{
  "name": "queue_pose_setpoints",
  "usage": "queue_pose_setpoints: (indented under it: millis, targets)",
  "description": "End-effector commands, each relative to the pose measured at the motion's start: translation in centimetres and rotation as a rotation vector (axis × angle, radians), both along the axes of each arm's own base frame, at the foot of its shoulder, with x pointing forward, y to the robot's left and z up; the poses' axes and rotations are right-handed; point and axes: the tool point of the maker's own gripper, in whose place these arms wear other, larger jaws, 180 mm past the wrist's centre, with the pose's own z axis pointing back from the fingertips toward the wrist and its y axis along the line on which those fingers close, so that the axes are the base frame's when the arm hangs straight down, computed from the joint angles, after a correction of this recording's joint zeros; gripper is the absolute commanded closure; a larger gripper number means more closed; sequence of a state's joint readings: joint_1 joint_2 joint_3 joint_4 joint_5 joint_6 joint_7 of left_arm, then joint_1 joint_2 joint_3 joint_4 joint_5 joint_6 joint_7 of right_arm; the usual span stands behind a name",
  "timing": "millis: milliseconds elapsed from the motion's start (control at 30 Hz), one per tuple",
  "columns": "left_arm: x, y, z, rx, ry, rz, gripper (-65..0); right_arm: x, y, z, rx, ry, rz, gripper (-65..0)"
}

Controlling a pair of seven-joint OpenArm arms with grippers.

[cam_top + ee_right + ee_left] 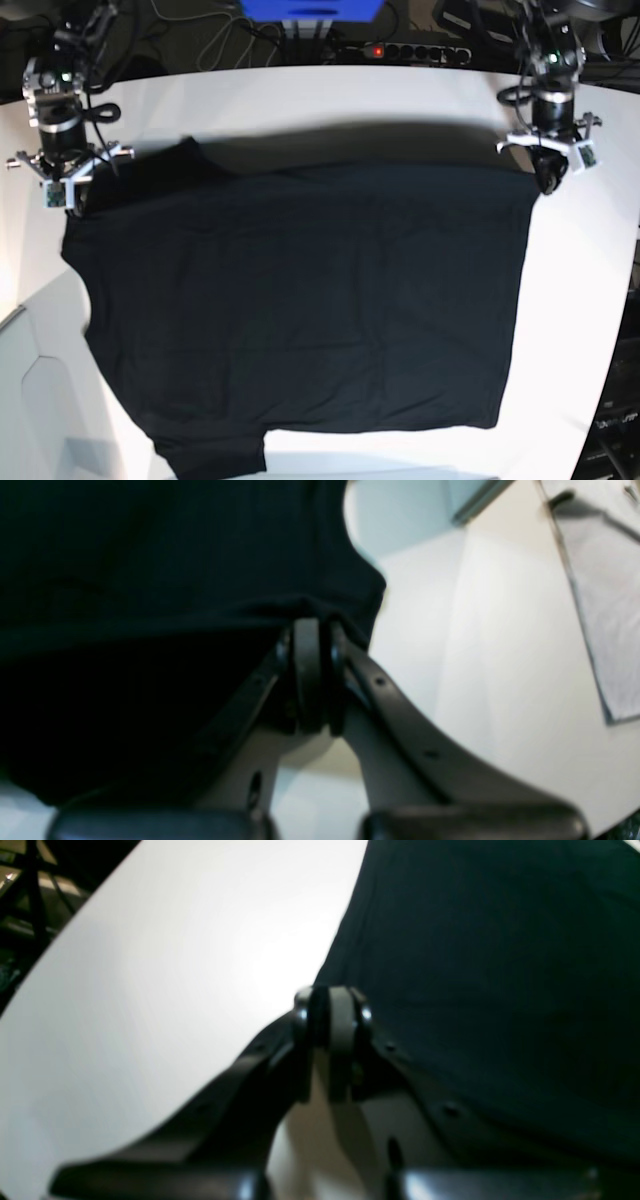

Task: Fold the T-shirt properly
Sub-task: 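Lift the shoulder edge and fold it over toward the hem with both grippers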

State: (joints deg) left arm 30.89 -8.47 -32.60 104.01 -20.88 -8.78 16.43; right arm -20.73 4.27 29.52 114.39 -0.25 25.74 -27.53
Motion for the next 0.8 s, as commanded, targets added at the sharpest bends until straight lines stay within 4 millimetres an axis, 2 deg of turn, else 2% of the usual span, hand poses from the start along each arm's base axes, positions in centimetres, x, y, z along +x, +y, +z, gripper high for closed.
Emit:
queue_pose_setpoints:
  millis: [0,200,300,400,533,767]
  targets:
    - [1.0,0.4,1.2,0.014,-0.038,0.000,-4.9,1.2,0.0,1.8,-0.015,-0.069,0.017,0.0]
    - [5.2,-0.1,2.6,-0.031,-0.055,-0.008,-4.9,5.4,1.0,4.5,-0.002,-0.178,0.054,0.0]
    - [7.3,-0.3,3.9,-0.047,-0.083,-0.014,-4.9,7.5,1.4,4.7,0.011,-0.195,0.078,0.0]
    - [9.1,-0.5,5.3,-0.055,-0.112,-0.022,-4.9,9.1,0.7,5.1,0.023,-0.217,0.066,0.0]
    - [10.9,-0.1,6.1,-0.068,-0.138,-0.018,-4.9,11.0,-0.2,4.8,0.021,-0.208,0.071,0.0]
    - [13.3,0.5,6.1,-0.106,-0.161,-0.001,-4.9,13.4,-0.9,3.5,0.045,-0.175,0.074,0.0]
